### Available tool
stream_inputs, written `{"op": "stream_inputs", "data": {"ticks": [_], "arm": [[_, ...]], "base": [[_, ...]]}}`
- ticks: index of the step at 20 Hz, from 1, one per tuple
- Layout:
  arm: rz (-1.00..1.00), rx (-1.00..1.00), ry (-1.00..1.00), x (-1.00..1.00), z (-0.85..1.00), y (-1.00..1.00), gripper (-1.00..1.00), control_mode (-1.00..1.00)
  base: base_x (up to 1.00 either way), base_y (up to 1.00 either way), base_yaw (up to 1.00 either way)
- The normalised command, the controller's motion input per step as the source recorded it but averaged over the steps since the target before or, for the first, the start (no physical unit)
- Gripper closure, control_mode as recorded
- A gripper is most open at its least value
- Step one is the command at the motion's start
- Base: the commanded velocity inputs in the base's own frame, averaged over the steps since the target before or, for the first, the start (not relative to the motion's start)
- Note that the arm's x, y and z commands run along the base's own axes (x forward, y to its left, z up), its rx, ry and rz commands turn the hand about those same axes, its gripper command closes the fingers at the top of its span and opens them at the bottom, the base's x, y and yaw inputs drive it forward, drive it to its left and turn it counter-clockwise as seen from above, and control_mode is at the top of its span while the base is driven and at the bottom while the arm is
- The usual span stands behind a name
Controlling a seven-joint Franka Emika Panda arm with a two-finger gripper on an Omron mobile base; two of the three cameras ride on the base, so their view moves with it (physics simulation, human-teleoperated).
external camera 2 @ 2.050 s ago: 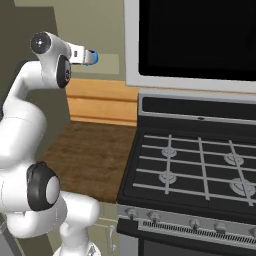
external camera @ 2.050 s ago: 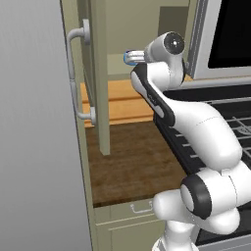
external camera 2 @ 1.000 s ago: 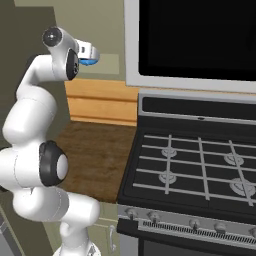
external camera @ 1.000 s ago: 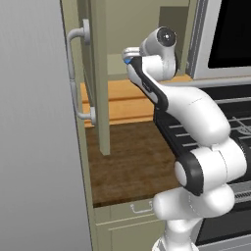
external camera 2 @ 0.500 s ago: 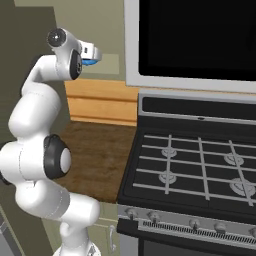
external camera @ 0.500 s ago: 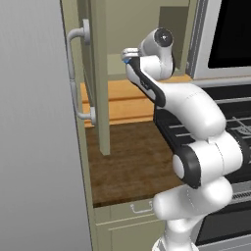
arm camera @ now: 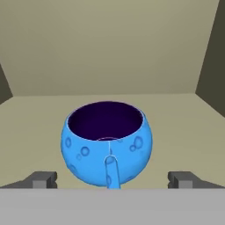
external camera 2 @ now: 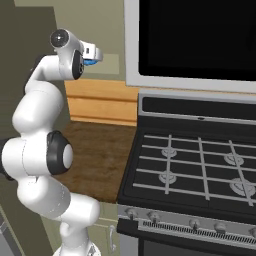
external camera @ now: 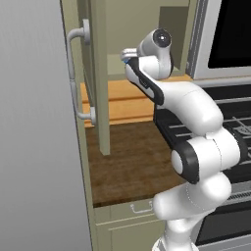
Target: Gather all objects into one cabinet and sort the glasses and bowls to opposite sides.
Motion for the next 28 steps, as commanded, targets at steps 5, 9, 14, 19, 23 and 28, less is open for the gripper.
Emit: {"op": "stream_inputs", "data": {"ticks": [5, 9, 14, 19, 23, 28], "arm": [[0.00, 0.00, 0.00, 0.07, -0.10, 0.00, -1.00, -1.00], [0.00, 0.00, 0.00, 0.08, -0.06, 0.00, -1.00, -1.00], [0.00, 0.00, 0.01, 0.09, -0.03, 0.00, -1.00, -1.00], [0.00, 0.00, 0.00, 0.07, -0.04, 0.00, 1.00, -1.00], [0.00, 0.00, 0.00, 0.02, -0.05, 0.00, 1.00, -1.00], [0.00, 0.00, 0.00, 0.00, 0.00, 0.00, 1.00, -1.00]], "base": [[0.00, 0.00, 0.00], [0.00, 0.00, 0.00], [0.00, 0.00, 0.00], [0.00, 0.00, 0.00], [0.00, 0.00, 0.00], [0.00, 0.00, 0.00]]}}
